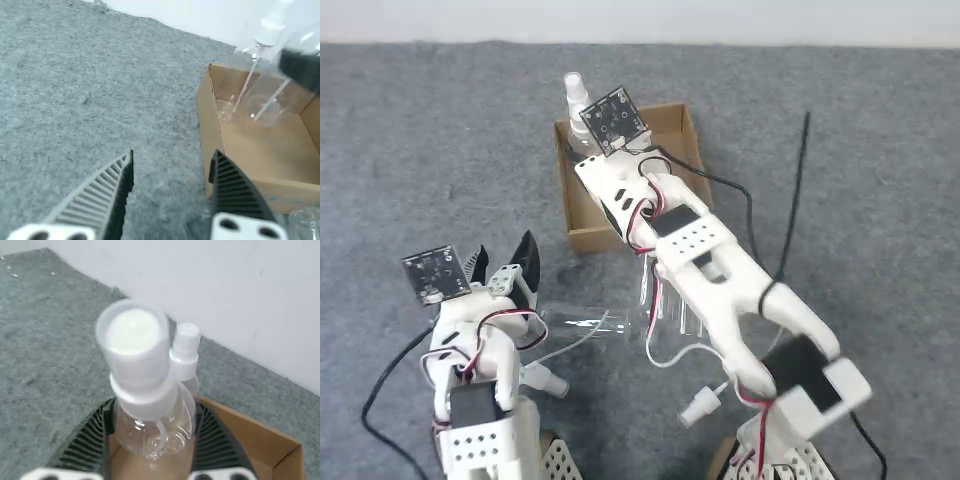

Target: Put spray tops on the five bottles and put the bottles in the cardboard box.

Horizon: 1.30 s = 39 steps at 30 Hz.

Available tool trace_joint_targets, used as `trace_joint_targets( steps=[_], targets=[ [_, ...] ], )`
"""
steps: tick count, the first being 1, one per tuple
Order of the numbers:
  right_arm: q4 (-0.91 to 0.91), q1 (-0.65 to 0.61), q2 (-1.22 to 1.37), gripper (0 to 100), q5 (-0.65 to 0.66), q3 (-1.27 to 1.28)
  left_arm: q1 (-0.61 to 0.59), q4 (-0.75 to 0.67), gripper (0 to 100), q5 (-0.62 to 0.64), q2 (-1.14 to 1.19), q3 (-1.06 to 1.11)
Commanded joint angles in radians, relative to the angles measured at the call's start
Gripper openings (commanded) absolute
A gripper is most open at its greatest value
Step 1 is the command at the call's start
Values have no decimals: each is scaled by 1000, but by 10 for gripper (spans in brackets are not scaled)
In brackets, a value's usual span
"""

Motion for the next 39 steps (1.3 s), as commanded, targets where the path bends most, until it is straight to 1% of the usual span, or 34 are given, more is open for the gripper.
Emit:
trace_joint_targets(
  steps=[1, 6, 10, 12, 26, 31, 39],
  targets=[
    [-74, 10, 47, 7, -14, -97, -2, 5, 235, 11, -28, -16],
    [-130, 7, 101, 7, -17, -103, -3, 23, 235, 11, -38, -16],
    [-128, 10, 119, 7, -109, -118, -5, 32, 235, 11, -44, -18],
    [-125, 12, 127, 7, -129, -130, -5, 32, 235, 11, -44, -18],
    [-117, 8, 177, 7, -124, -144, -5, 32, 235, 11, -44, -18],
    [-18, -2, 189, 9, -124, -190, -5, 32, 235, 11, -44, -18],
    [101, -4, 314, 9, -124, -351, -5, 32, 235, 11, -44, -18]
  ],
)
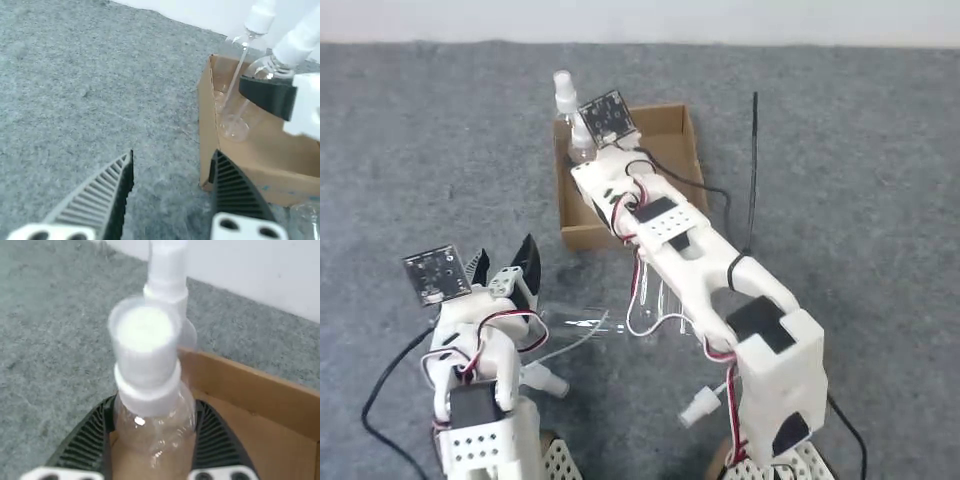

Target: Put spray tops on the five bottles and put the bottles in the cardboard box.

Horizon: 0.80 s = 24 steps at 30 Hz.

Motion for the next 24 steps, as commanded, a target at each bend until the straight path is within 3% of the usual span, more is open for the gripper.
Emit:
trace_joint_targets(
  steps=[1, 9, 17, 24],
  targets=[
    [76, -5, 18, 9, -5, -153, -5, 3, 235, 11, -40, -18],
    [125, -7, 44, 19, -3, -199, -5, 3, 234, 11, -40, -18],
    [128, -12, 44, 245, 78, -195, -5, 3, 234, 11, -40, -18],
    [133, -13, 38, 263, 81, -198, -11, 3, 234, 11, -41, -18]
  ],
)
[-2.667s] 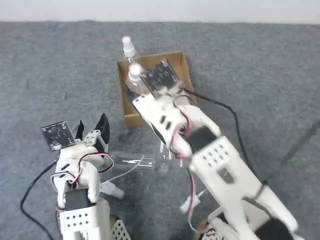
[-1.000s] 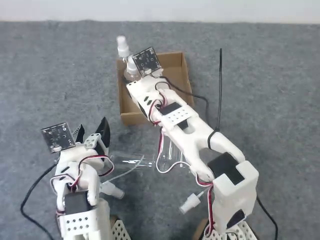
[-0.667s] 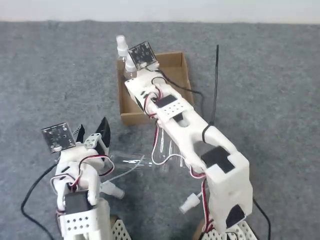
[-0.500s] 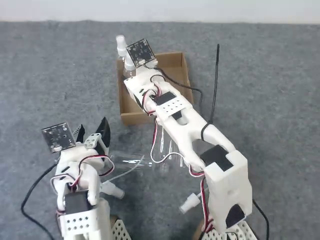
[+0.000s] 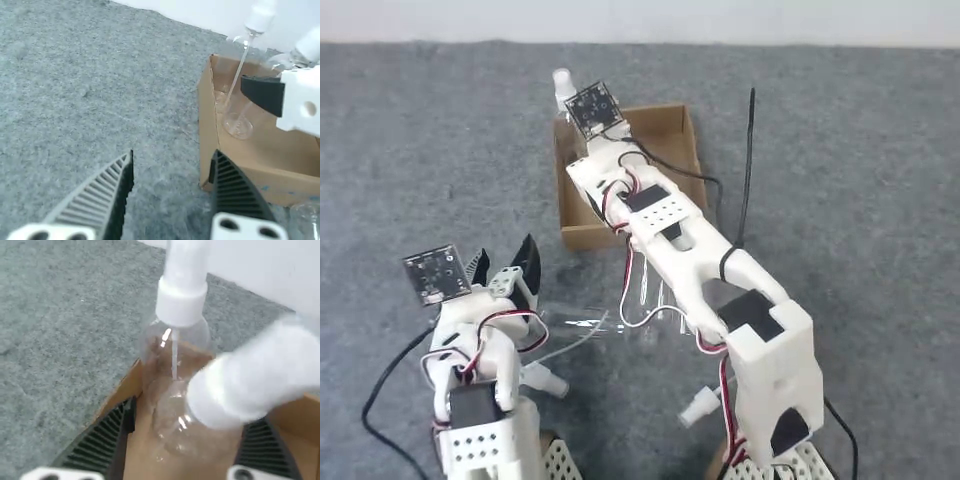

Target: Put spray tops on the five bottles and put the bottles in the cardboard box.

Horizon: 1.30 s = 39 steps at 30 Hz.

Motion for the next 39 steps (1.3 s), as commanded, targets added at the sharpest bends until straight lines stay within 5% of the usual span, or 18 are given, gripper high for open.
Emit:
trace_joint_targets(
  steps=[1, 14, 39],
  targets=[
    [21, -8, -44, 263, 23, -60, -15, 3, 234, 11, -41, -18],
    [90, -7, -125, 263, 23, -54, -15, 3, 235, 11, -43, -18],
    [584, 1, -441, 261, 20, -55, -15, 3, 233, 11, -38, -18]
  ],
)
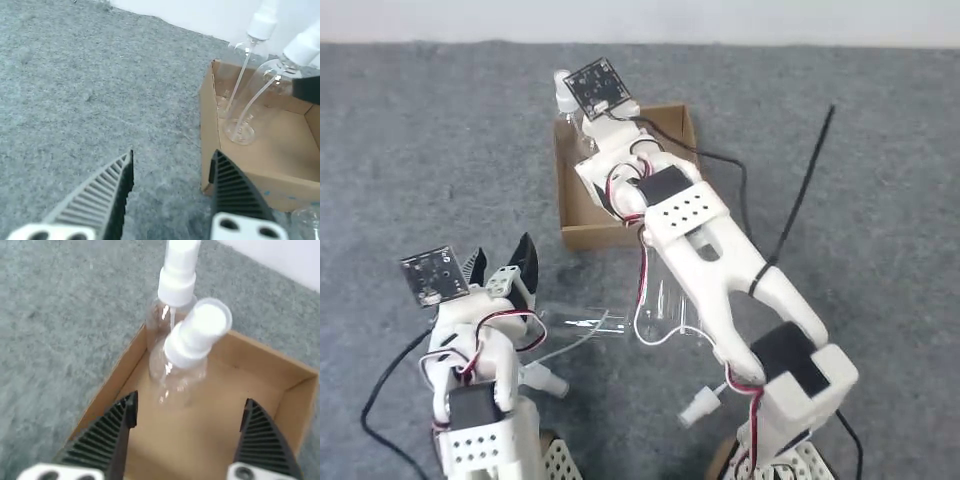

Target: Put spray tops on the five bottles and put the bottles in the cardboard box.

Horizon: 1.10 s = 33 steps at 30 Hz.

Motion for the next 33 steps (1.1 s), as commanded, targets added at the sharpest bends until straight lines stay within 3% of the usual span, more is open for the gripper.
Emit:
trace_joint_targets(
  steps=[1, 27, 33],
  targets=[
    [139, -1, -148, 261, 20, -55, -3, 3, 233, 11, -21, -18],
    [901, 16, -378, 260, 17, -54, -2, -5, 233, 11, -21, -18],
    [974, 18, -387, 259, -34, -12, -2, -5, 233, 11, -21, -18]
  ],
)
